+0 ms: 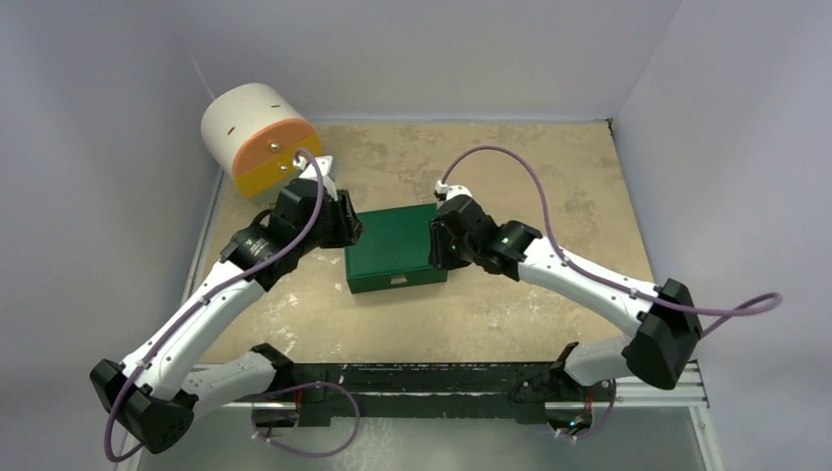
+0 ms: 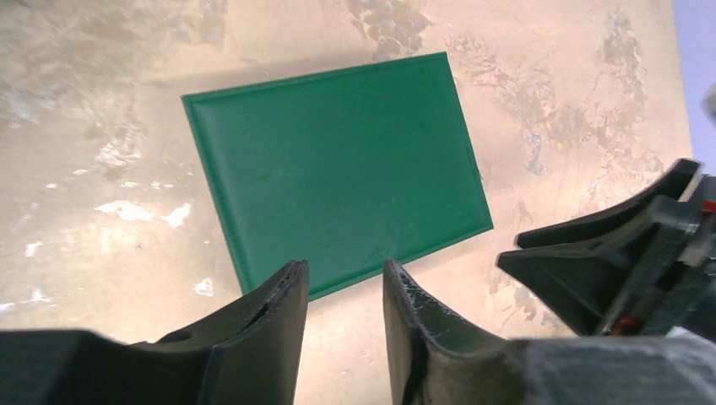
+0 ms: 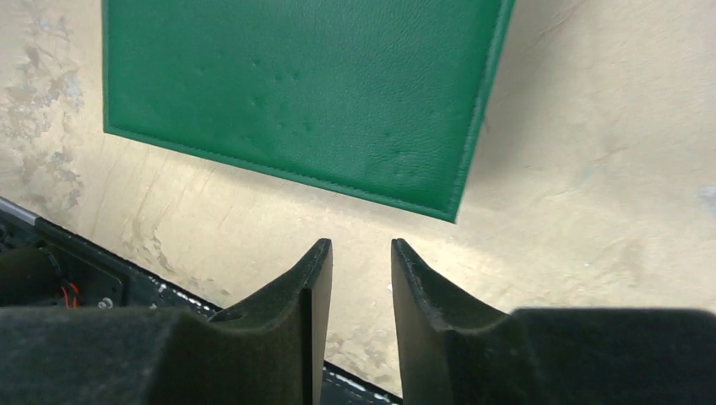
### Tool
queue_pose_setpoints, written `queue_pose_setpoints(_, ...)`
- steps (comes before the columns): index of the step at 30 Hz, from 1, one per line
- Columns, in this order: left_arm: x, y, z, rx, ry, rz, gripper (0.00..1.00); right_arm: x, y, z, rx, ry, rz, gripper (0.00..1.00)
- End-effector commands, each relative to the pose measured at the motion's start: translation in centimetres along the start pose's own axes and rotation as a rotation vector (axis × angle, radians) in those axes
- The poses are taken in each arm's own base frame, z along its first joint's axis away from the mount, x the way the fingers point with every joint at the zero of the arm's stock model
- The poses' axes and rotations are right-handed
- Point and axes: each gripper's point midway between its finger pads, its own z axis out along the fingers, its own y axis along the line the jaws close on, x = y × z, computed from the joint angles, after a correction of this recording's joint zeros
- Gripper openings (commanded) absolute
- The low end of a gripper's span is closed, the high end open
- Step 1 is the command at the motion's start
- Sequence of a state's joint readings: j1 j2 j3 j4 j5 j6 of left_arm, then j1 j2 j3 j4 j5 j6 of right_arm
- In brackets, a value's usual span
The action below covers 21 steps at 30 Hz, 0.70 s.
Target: Organize the mixed jewelry
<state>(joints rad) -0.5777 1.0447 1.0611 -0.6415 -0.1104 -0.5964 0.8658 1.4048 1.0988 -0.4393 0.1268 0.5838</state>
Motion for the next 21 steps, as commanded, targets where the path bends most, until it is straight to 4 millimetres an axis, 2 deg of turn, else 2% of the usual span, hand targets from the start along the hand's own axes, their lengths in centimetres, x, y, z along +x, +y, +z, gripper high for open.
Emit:
queue_pose_setpoints(1, -3.3, 0.3, -2.8, -0.034, -0.113, 0.029, 0.42, -3.2, -1.4, -3.8, 0.068, -0.128, -0.059, 0.40)
queue_pose_setpoints(4, -5.1, 0.5, -4.7, -0.049, -0.189, 0.025, 0.57, -4.1, -2.6, -5.9, 0.106, -0.193, -0.086, 0.54)
queue_pose_setpoints(9, -7.1, 1.4, -8.3, -0.062, -0.317, 0.038, 0.75, -4.9, -4.7, -9.1, 0.162, -0.293, -0.104, 0.81)
queue_pose_setpoints(12, -7.3, 2.6, -9.9, -0.078, -0.397, 0.024, 0.79, -4.7, -5.9, -10.6, 0.179, -0.348, -0.088, 0.96)
queue_pose_setpoints(16, -6.4, 3.9, -10.9, -0.067, -0.475, -0.008, 0.81, -3.8, -7.5, -11.7, 0.201, -0.393, -0.037, 0.99)
queue_pose_setpoints(21, -4.7, 5.2, -11.2, -0.053, -0.524, -0.024, 0.84, -2.5, -9.7, -12.9, 0.239, -0.460, 0.128, 0.99)
